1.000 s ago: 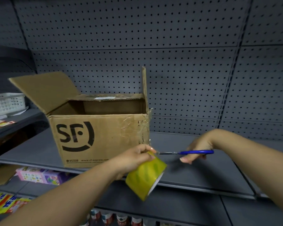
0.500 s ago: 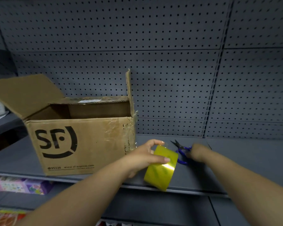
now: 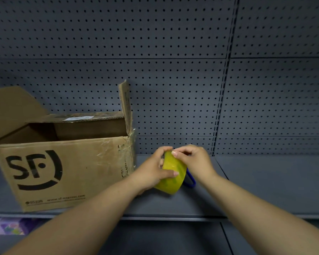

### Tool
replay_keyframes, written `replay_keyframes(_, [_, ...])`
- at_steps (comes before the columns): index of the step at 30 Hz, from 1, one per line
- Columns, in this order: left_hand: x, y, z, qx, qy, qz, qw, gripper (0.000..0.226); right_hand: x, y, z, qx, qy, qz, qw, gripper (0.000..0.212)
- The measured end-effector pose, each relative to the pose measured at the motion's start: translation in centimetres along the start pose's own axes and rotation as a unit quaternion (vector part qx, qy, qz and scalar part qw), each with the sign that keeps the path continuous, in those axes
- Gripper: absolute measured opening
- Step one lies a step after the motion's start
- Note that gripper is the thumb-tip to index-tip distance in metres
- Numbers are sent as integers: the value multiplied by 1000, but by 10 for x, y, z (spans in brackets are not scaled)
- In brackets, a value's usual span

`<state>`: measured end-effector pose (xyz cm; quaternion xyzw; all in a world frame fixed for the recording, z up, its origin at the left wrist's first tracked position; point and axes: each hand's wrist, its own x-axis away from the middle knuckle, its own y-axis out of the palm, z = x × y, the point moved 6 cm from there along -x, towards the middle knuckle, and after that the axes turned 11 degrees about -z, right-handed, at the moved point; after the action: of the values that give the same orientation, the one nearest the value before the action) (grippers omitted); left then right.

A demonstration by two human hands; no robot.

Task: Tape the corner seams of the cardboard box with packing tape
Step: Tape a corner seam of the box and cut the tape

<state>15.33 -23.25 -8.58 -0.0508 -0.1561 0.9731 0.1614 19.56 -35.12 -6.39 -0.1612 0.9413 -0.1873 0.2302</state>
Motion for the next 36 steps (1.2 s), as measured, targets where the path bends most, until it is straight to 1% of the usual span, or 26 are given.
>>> replay_keyframes(4, [0,4,-4,-27,-1,24,999,75,4,-4,-1,72,-15,51,996,6])
replay_keyframes(7, [2,4,-6,-63,-1,49,997,84,7,-3,-4,122,-31,65,990,9])
replay_keyframes(10, [3,6,-5,-94,-7,64,993,96,10,-6,-4,114,-28,59,991,10])
replay_keyframes(13, [2,8,-2,-120,-1,84,989,97,13,-6,-3,100,-20,58,993,10])
replay_keyframes(17, [-1,10,2,-129,3,109,986,97,18,-10,-2,21,1,63,998,16])
replay_keyframes(20, [-1,3,6,-96,0,149,984,94,23,-7,-2,-90,29,68,993,22])
replay_keyframes(22, [-1,-5,7,-72,4,175,982,95,27,-5,2,-183,54,80,978,24])
replay_keyframes(25, [-3,-10,9,-53,6,190,980,97,32,-5,13,-321,92,82,939,24])
replay_keyframes(27, [-4,-8,8,-43,-1,192,980,97,33,-4,21,-359,125,79,921,23])
replay_keyframes(30, [-6,-3,8,-28,-10,198,980,96,32,-3,29,-357,146,91,918,21])
replay_keyframes(32, [-8,-2,8,-35,-18,191,981,97,32,-4,31,-328,150,99,927,20])
replay_keyframes(34, [-8,-1,12,-48,-22,185,981,96,31,-5,35,-269,159,101,945,19])
replay_keyframes(36, [-8,-3,14,-65,-29,190,979,93,30,-8,43,-200,186,99,957,20])
